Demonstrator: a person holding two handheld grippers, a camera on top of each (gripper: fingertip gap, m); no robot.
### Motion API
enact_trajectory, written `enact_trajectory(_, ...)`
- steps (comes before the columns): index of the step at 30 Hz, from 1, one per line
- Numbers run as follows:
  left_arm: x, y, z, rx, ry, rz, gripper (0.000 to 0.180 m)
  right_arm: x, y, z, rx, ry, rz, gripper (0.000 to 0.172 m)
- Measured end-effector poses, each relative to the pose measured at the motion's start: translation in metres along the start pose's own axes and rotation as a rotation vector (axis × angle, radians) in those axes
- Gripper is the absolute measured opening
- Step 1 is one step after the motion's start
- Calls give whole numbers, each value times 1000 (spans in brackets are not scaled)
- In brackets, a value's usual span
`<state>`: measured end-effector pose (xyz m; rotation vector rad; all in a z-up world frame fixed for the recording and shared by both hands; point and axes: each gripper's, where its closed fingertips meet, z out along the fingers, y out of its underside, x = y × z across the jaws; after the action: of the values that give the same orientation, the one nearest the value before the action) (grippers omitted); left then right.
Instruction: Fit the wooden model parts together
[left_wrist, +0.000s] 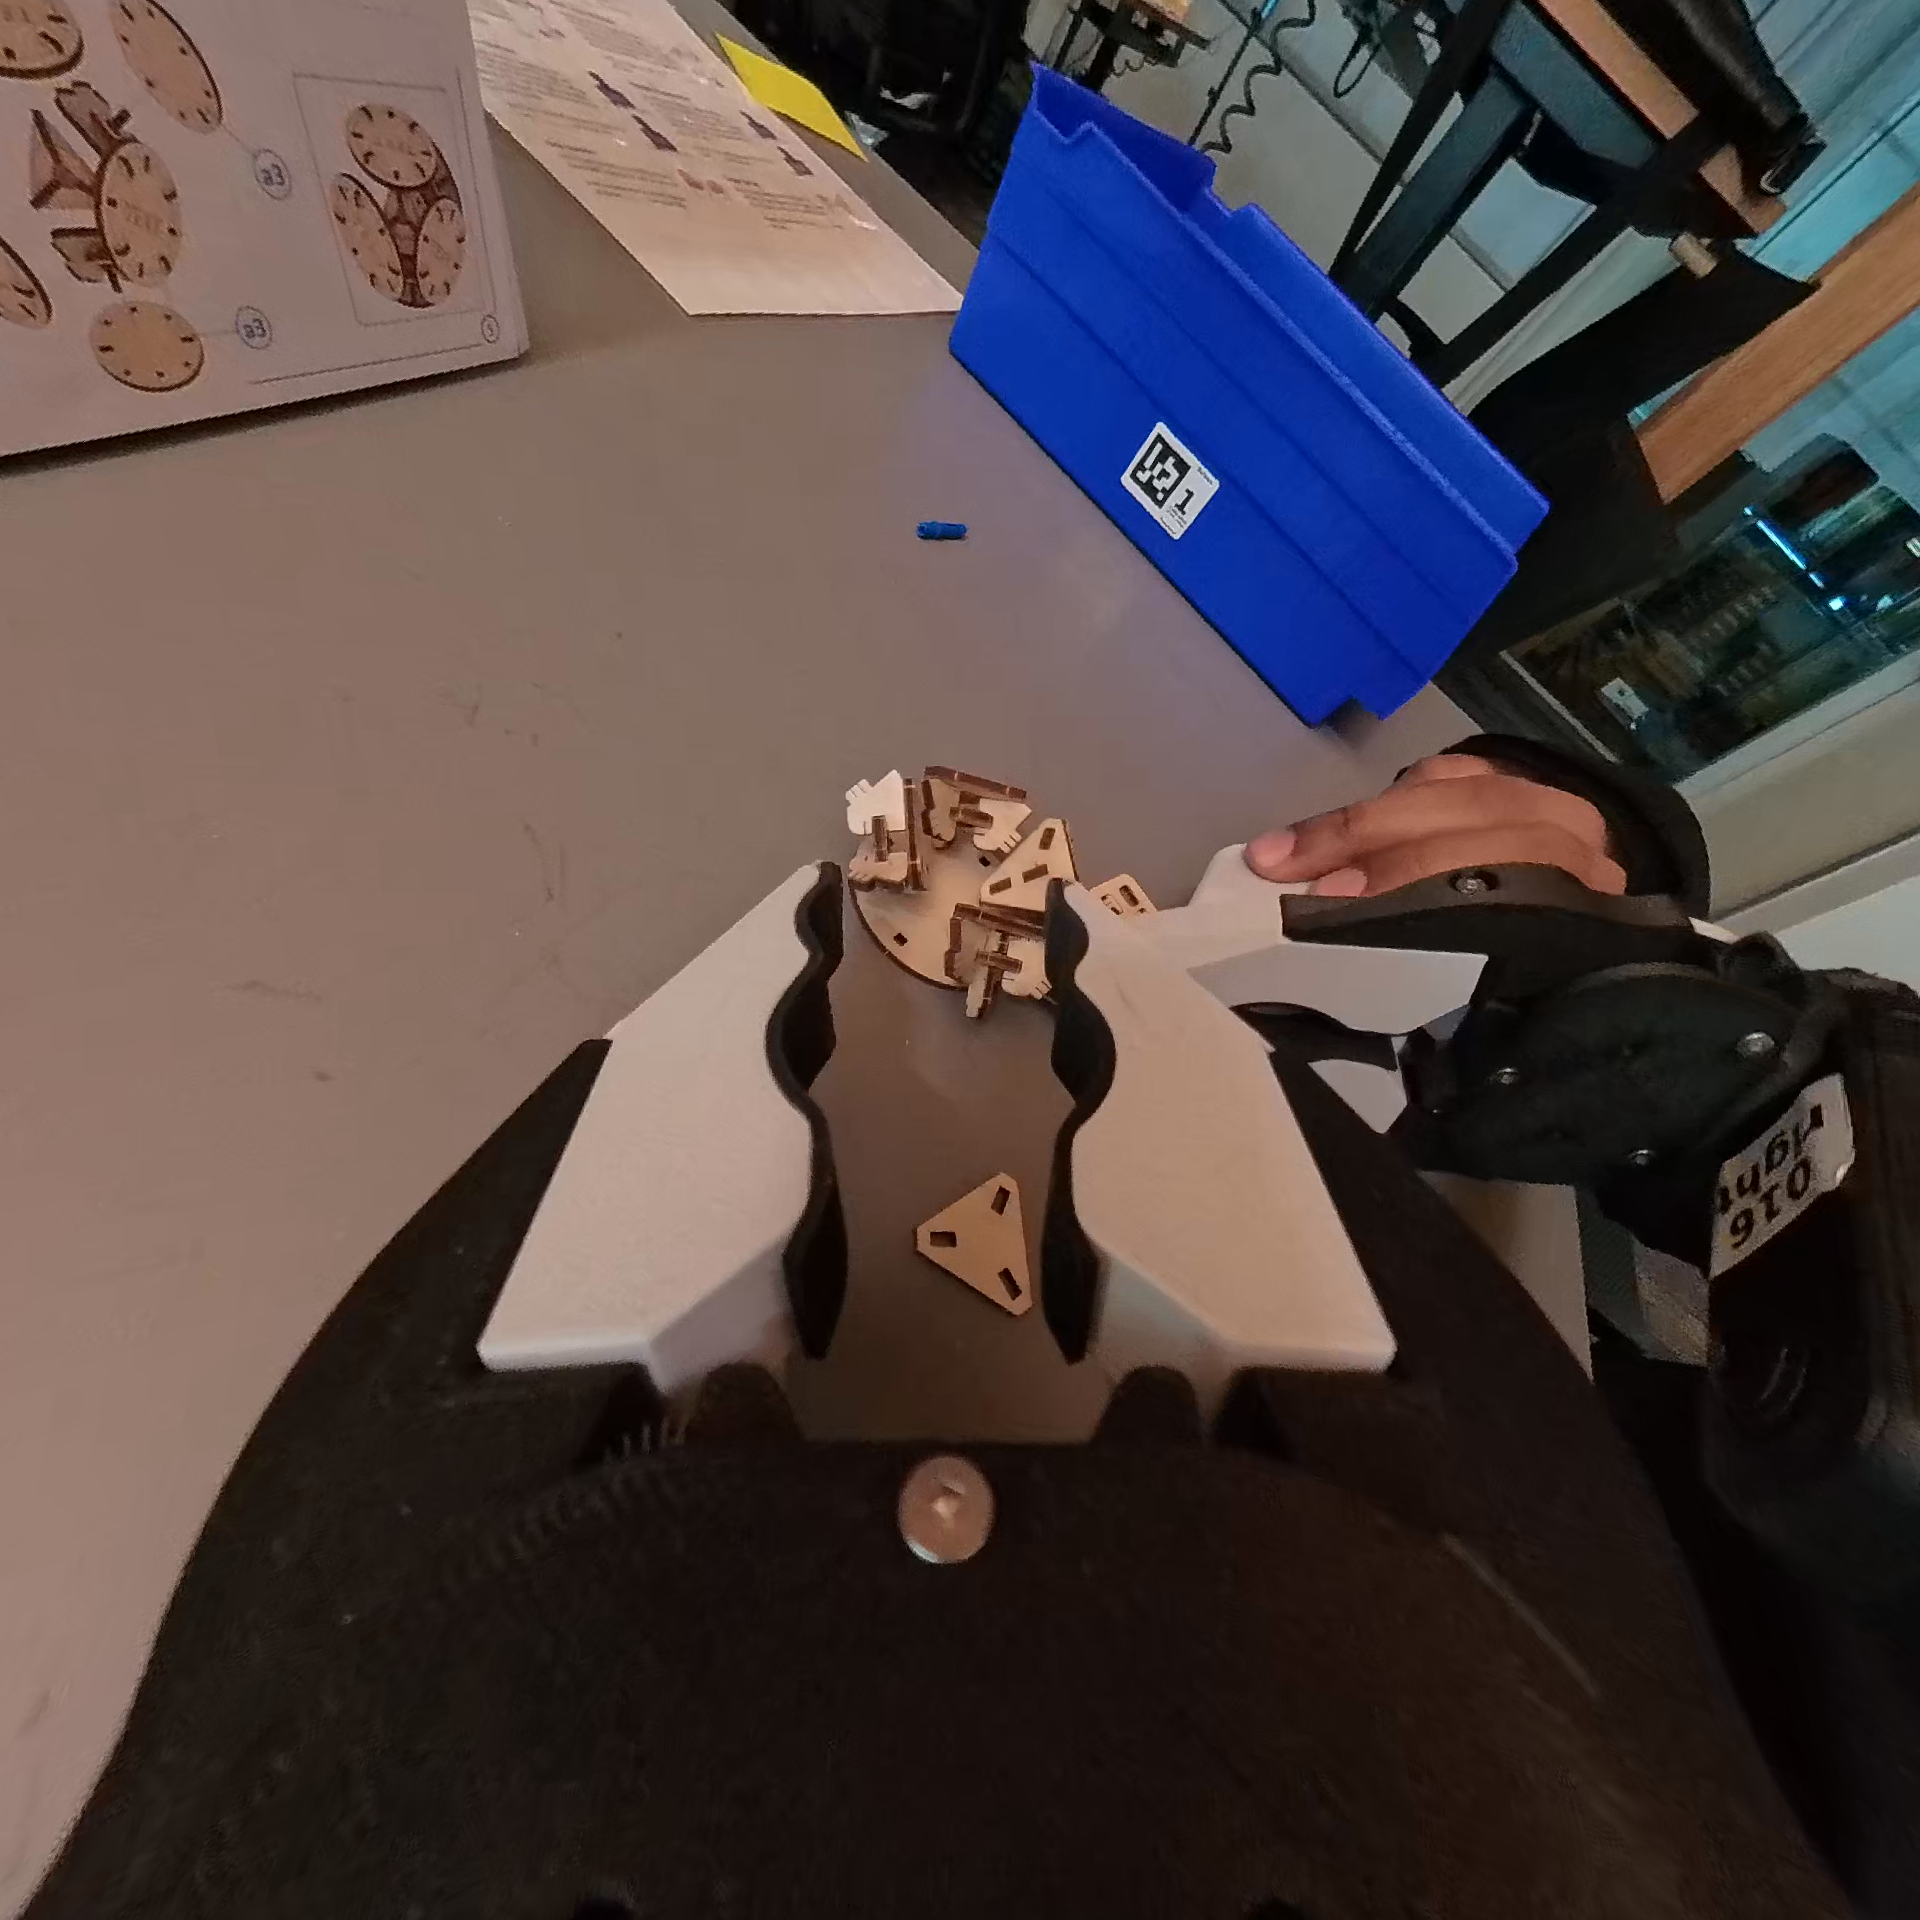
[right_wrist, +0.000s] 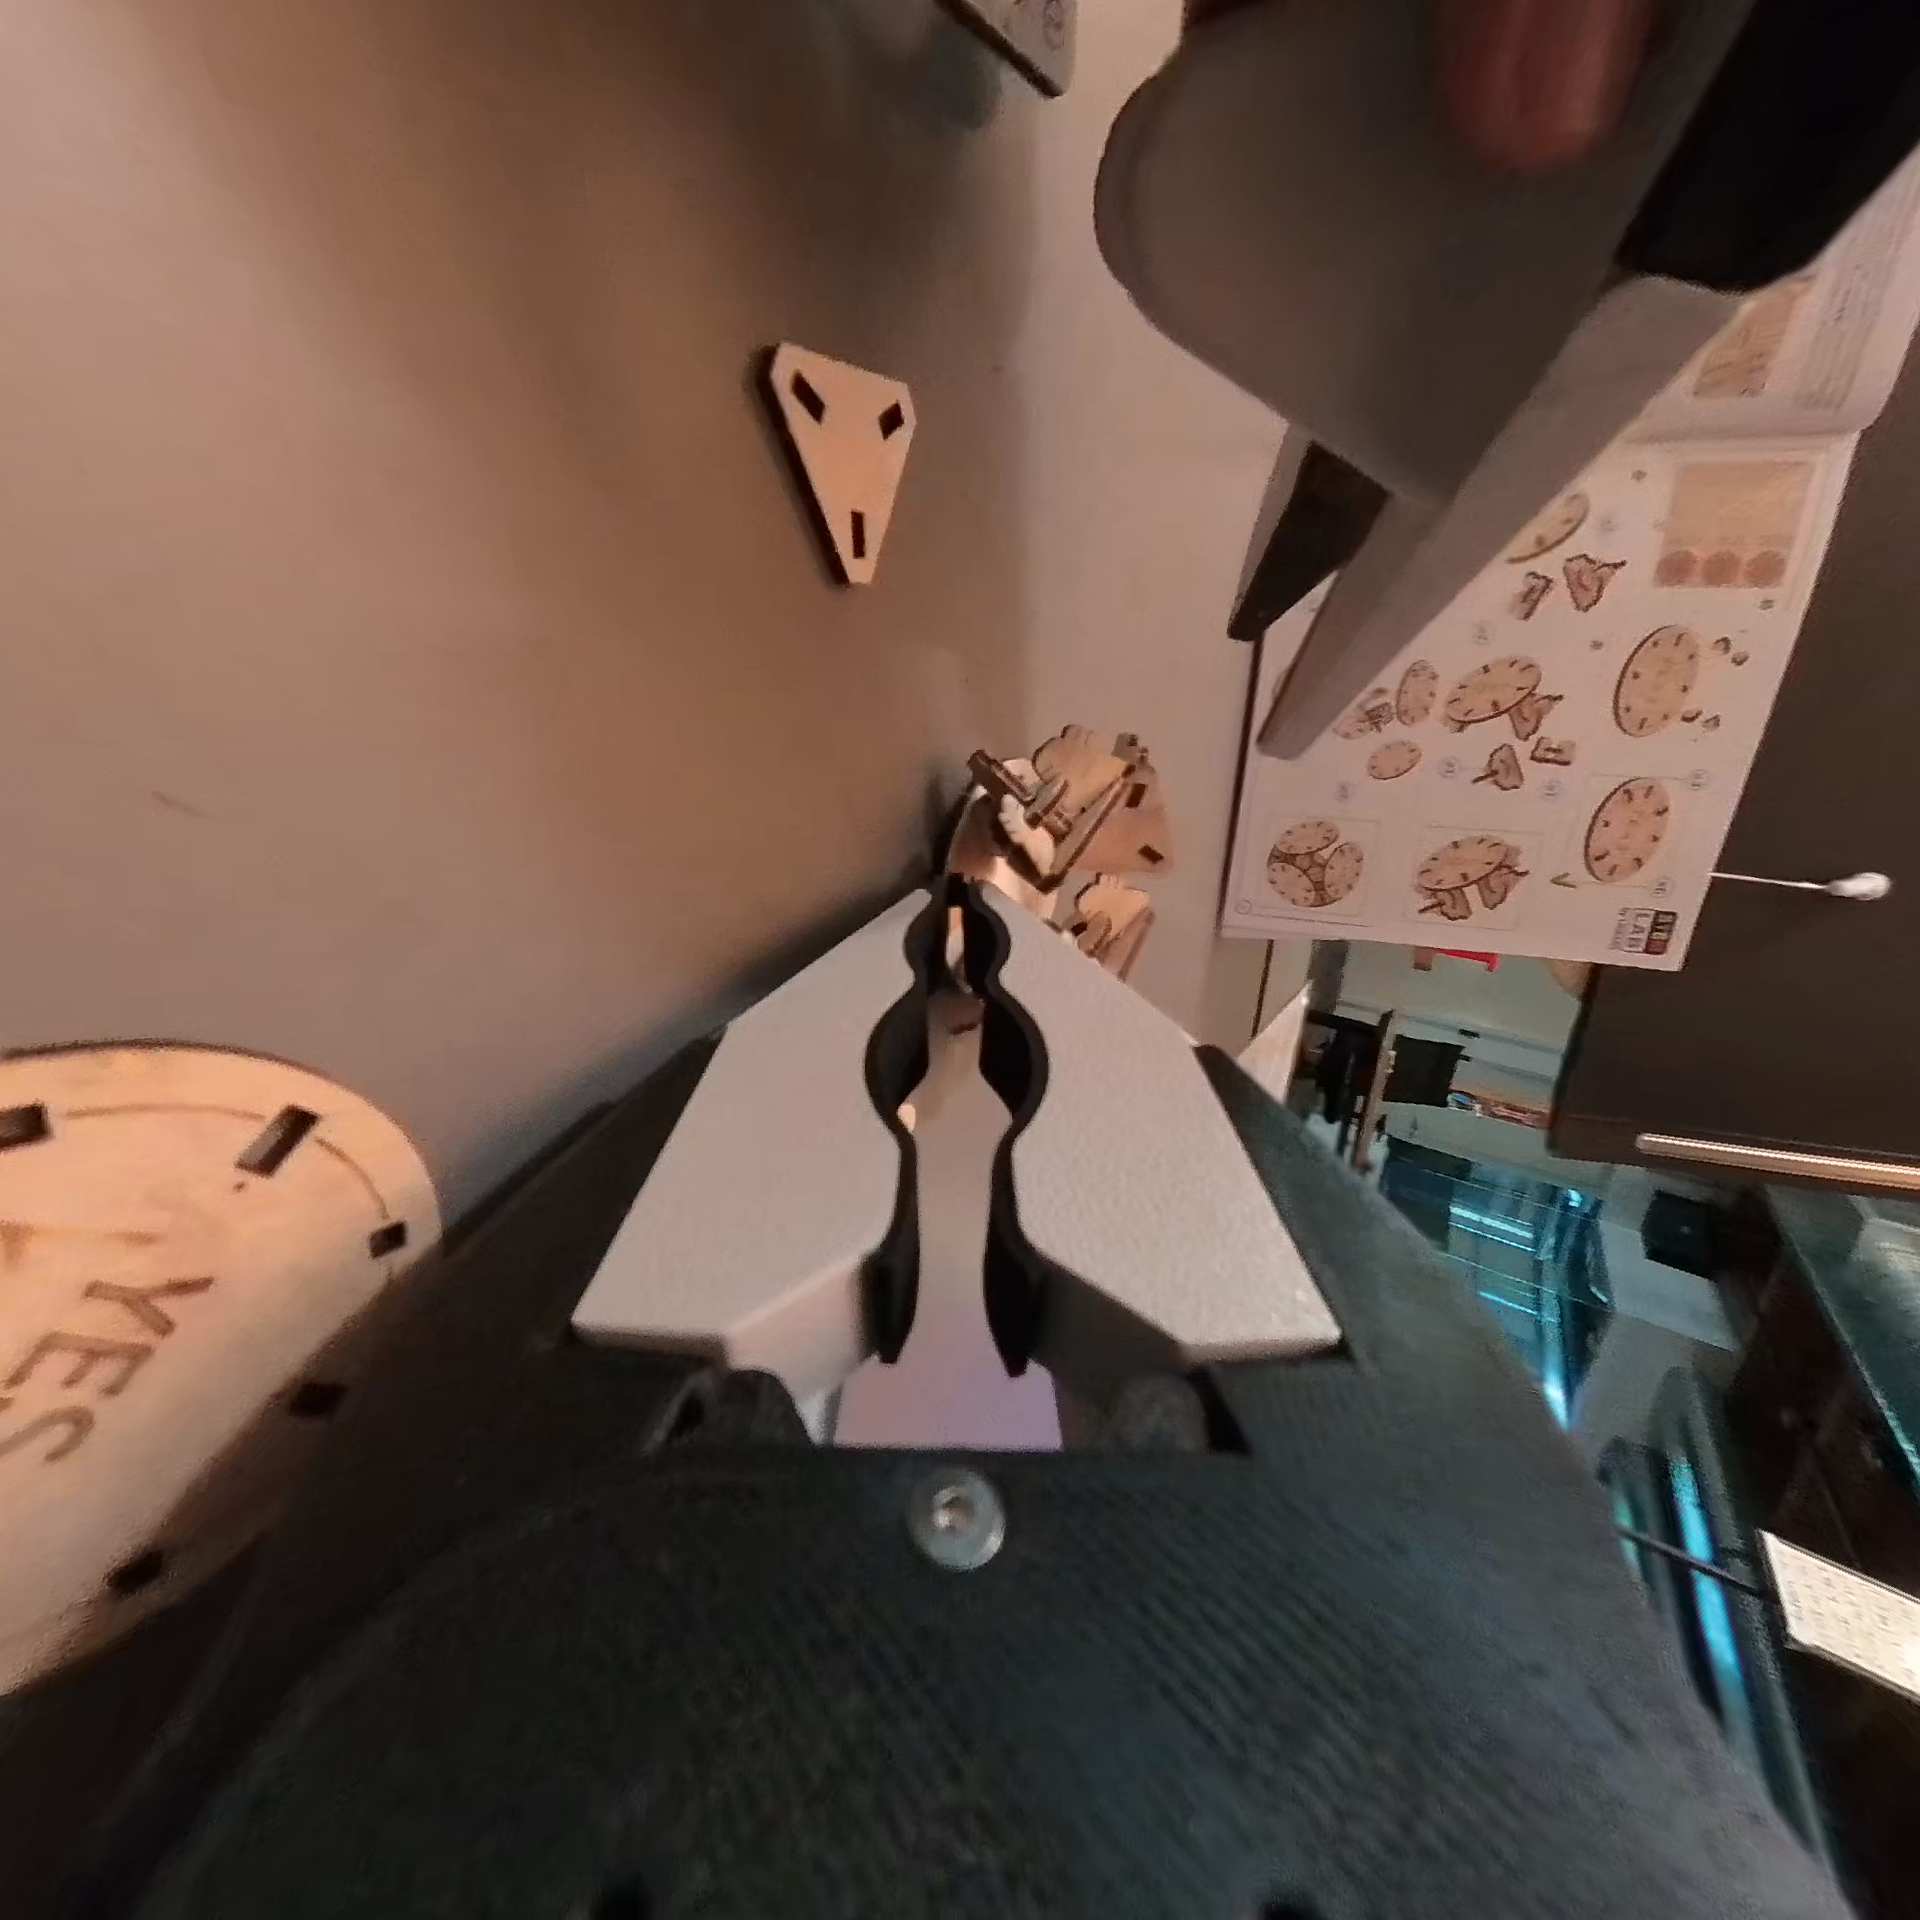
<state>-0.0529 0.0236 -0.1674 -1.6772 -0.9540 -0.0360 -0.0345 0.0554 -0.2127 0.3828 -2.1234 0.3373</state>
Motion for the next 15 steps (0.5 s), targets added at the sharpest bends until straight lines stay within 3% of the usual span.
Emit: enact_trajectory(15, -3, -6, -4, 40, 7, -41, 36, 3, 3, 4, 112, -250, 182, 0)
